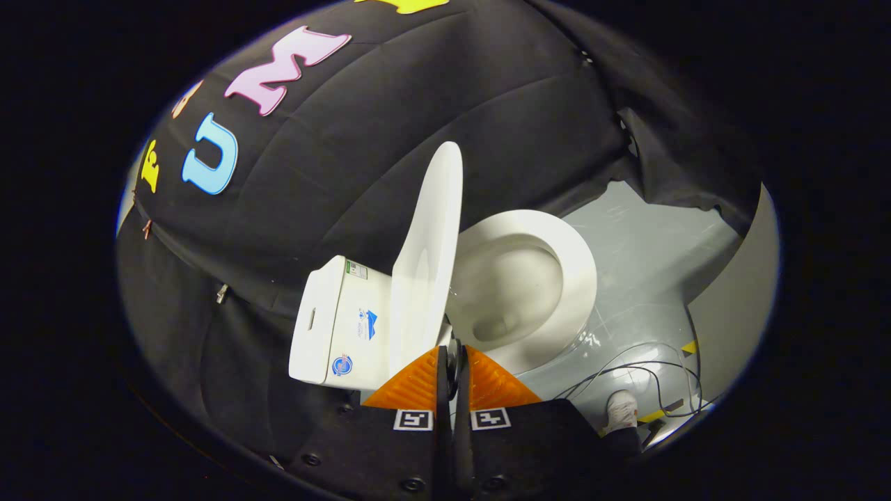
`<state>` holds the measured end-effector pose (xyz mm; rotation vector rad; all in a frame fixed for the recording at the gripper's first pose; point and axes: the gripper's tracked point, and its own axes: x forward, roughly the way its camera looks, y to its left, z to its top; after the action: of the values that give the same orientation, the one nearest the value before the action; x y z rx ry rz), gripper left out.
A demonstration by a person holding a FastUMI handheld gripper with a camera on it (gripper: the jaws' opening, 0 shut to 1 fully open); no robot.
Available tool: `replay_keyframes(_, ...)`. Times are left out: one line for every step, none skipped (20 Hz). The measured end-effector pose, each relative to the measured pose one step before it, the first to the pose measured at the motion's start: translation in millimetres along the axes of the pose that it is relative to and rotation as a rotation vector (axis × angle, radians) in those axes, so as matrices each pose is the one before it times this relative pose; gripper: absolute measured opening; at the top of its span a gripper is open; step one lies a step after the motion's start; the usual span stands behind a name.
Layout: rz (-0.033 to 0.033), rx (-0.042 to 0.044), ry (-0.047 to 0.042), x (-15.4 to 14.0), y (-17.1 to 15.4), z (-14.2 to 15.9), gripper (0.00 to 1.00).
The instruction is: Open the toilet lid.
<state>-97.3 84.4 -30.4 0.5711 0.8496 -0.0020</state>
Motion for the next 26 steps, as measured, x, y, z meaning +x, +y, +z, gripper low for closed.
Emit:
replay_keyframes(-0.01669,-0.02720,-0.00020,-1.46,7.94,-1.54,0.06)
replay_keyframes(-0.02063,-0.01945,0.00100,-1.55,8.74,0.42,0.06)
replay_keyframes(-0.01637,-0.01459,0.00173,0.50,7.47,1.05,0.06)
replay_keyframes(-0.01038,-0.01420,0.00438,0.19,8.47,0.65,0.06)
replay_keyframes(-0.00600,-0.01571,0.00292,-2.94,9.43,-1.49,0.07)
replay_keyframes(-0.00068,-0.01714,0.00388,-2.14,10.77,-0.60,0.07)
replay_keyframes(-0.00572,-0.01179,-0.00035,-1.29,10.31,-0.13,0.07)
replay_keyframes(-0.01299,-0.01330,-0.00042,-1.92,10.28,0.85,0.07)
replay_keyframes(-0.02031,-0.01800,-0.00248,0.25,7.66,-0.10,0.07)
replay_keyframes(-0.02104,-0.01979,-0.00022,-1.61,7.47,-0.33,0.07)
replay_keyframes(-0.01361,-0.03079,-0.00415,-3.09,9.19,-0.92,0.07)
replay_keyframes(-0.00289,-0.02658,-0.00646,-2.84,9.75,-0.58,0.07)
replay_keyframes(-0.00021,-0.02572,-0.00321,-1.42,12.43,2.06,0.07)
replay_keyframes(-0.00281,-0.01718,-0.00455,-1.75,11.01,1.09,0.07)
replay_keyframes(-0.00531,-0.02213,-0.00221,-2.44,10.68,0.19,0.07)
replay_keyframes(-0.00395,-0.01956,-0.00205,-1.44,10.26,0.37,0.07)
replay_keyframes(0.00115,-0.01343,0.00013,0.35,11.23,2.34,0.07)
replay_keyframes(0.00040,-0.01331,0.00214,-1.03,10.54,1.46,0.07)
replay_keyframes(-0.00798,-0.02608,-0.00108,0.10,8.82,-0.36,0.07)
replay_keyframes(-0.00982,-0.02453,-0.00455,-0.30,8.84,0.81,0.07)
replay_keyframes(-0.01221,-0.01783,-0.01149,0.41,8.62,1.55,0.07)
replay_keyframes(-0.01227,-0.01576,-0.00700,-0.30,7.92,1.31,0.07)
replay_keyframes(-0.01061,-0.02146,-0.00919,1.12,8.94,0.33,0.07)
replay_keyframes(-0.00426,-0.02145,-0.00517,0.08,11.28,0.71,0.07)
replay_keyframes(-0.00583,-0.02204,-0.00840,-1.07,10.55,1.07,0.07)
replay_keyframes(-0.00499,-0.01518,-0.00837,0.28,10.89,1.08,0.07)
